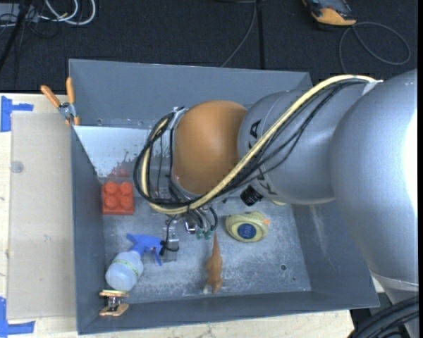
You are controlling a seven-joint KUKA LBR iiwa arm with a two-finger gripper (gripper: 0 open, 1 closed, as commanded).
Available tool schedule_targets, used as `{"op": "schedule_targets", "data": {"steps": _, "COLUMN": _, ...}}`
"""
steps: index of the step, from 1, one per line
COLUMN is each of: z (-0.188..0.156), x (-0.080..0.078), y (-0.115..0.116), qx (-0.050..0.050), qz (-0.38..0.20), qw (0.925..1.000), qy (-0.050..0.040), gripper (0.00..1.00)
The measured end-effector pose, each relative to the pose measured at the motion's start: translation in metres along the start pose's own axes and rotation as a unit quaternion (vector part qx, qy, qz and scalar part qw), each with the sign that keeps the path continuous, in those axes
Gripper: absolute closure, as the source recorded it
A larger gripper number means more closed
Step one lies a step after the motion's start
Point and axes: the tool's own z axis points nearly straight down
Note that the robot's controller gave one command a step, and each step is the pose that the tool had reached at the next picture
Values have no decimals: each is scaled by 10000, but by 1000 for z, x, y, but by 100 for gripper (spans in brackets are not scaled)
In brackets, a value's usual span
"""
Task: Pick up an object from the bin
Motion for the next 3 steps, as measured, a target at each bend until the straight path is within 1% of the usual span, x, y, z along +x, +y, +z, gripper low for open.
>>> {"op": "schedule_targets", "data": {"steps": 1, "z": 66, "x": 27, "y": -39, "qx": 4, "qz": 23, "qw": 10000, "qy": 52, "gripper": 100}}
{"op": "schedule_targets", "data": {"steps": 2, "z": 66, "x": 27, "y": -39, "qx": 3, "qz": 37, "qw": 10000, "qy": 52, "gripper": 0}}
{"op": "schedule_targets", "data": {"steps": 3, "z": 66, "x": 27, "y": -39, "qx": 3, "qz": 41, "qw": 10000, "qy": 53, "gripper": 0}}
